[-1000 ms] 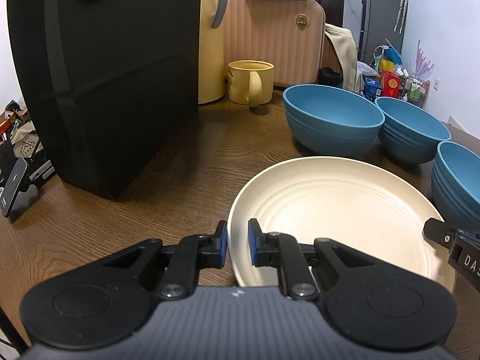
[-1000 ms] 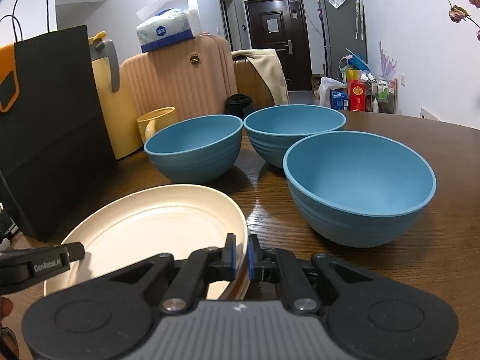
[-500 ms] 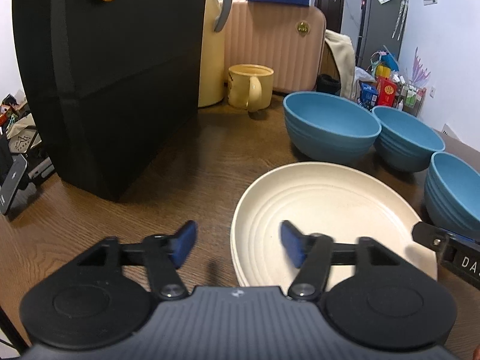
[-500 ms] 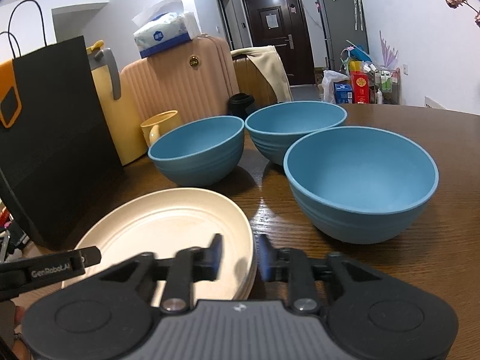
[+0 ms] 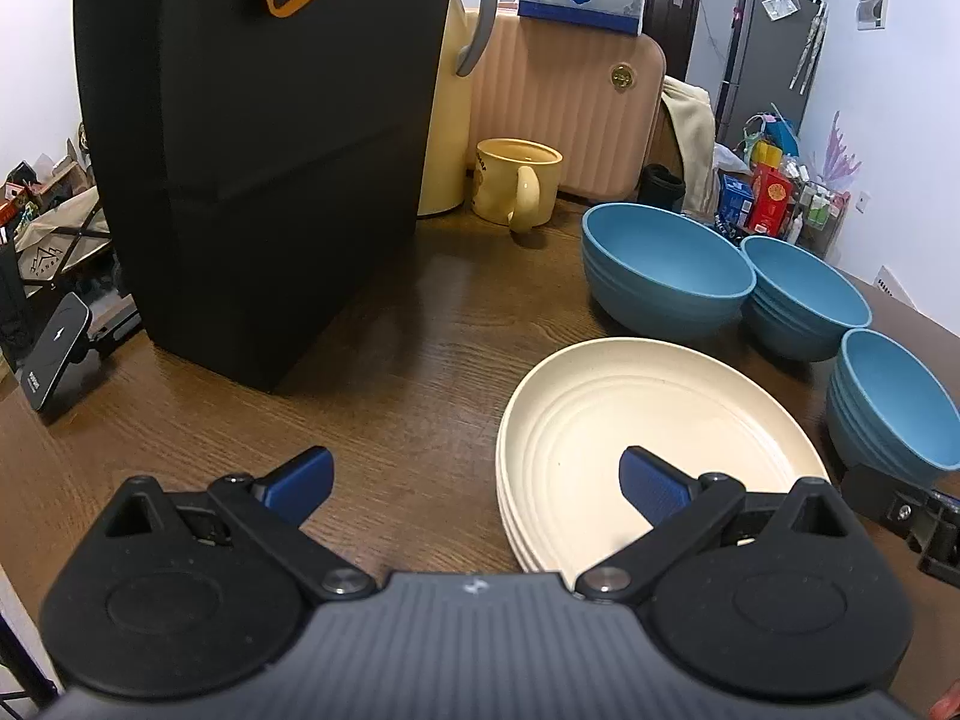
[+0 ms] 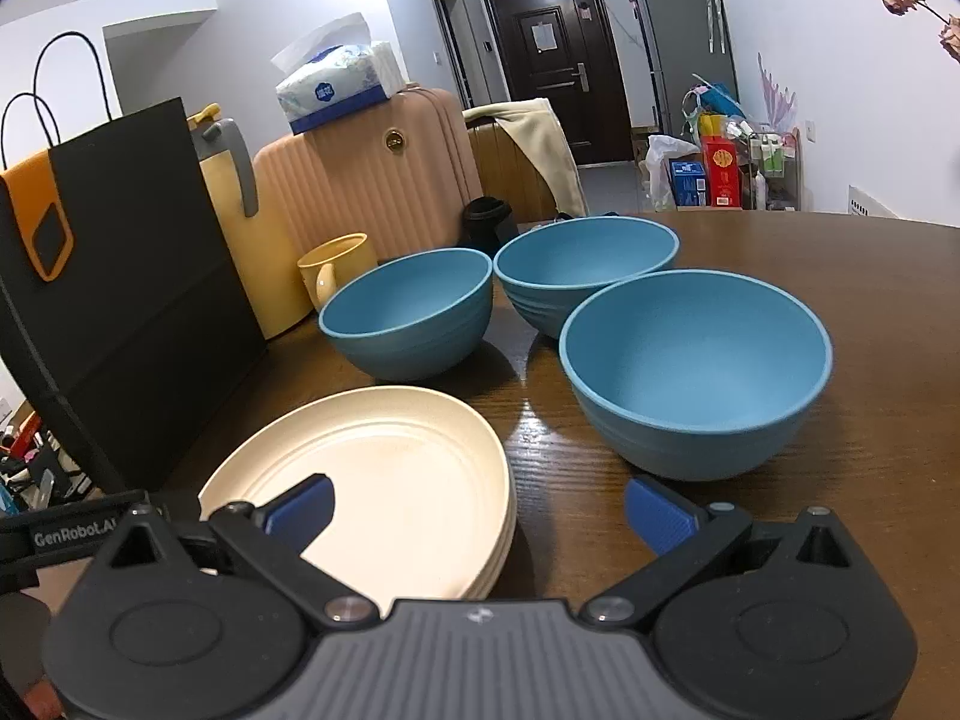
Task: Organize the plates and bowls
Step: 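Open both grippers and release the plate rim, then move both grippers to the rim of the nearest blue bowl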
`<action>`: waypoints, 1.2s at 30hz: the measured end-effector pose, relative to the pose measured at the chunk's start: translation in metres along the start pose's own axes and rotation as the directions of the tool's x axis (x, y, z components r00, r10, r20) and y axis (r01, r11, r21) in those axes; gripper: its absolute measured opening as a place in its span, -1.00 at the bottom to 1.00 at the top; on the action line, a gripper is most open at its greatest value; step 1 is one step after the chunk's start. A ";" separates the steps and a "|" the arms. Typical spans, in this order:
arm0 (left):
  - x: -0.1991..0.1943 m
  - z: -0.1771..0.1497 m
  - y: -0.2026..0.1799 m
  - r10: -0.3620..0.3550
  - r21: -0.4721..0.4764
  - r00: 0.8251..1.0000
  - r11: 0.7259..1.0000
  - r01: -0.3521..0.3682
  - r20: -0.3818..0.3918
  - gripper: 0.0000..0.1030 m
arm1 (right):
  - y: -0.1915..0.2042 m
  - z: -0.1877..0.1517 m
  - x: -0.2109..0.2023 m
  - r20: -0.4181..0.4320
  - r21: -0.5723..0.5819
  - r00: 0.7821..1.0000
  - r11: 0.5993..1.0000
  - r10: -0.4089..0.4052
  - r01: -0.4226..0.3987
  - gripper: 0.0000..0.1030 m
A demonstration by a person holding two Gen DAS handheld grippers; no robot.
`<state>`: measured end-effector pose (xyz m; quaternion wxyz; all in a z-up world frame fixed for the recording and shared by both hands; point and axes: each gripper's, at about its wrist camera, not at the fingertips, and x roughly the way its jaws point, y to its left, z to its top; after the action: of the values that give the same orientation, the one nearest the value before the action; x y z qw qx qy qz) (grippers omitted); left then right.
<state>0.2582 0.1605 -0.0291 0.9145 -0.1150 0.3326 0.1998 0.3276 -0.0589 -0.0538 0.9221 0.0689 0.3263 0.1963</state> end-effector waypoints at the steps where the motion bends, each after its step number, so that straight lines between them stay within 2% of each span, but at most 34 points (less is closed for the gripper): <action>1: -0.002 0.000 0.000 -0.003 0.001 1.000 1.000 0.003 0.000 1.00 | -0.001 -0.001 -0.003 0.001 0.001 1.000 1.000 0.001 -0.001 1.00; 10: -0.030 0.002 -0.012 -0.057 0.033 0.998 0.998 0.057 0.017 1.00 | -0.018 0.004 -0.039 0.031 0.016 0.999 1.000 -0.010 0.010 1.00; 17: -0.047 0.010 -0.060 -0.125 0.182 0.992 0.976 0.118 0.025 1.00 | -0.052 0.026 -0.064 0.044 0.054 0.998 0.997 -0.054 0.051 1.00; 23: -0.044 0.026 -0.095 -0.195 0.197 0.981 0.961 0.193 -0.013 1.00 | -0.087 0.042 -0.076 0.055 0.085 0.996 0.994 -0.073 0.068 1.00; 27: -0.037 0.036 -0.120 -0.210 0.217 0.977 0.953 0.210 -0.023 1.00 | -0.110 0.053 -0.073 0.043 0.098 0.996 0.992 -0.083 0.078 1.00; 36: -0.012 0.051 -0.169 -0.234 0.244 0.968 0.937 0.249 -0.087 1.00 | -0.141 0.070 -0.041 -0.057 0.091 0.993 0.990 -0.106 0.111 1.00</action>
<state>0.3529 0.0236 0.0307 0.9294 -0.0428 0.3646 0.0386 0.3876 -0.2044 -0.0115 0.9185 0.0890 0.3621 0.1319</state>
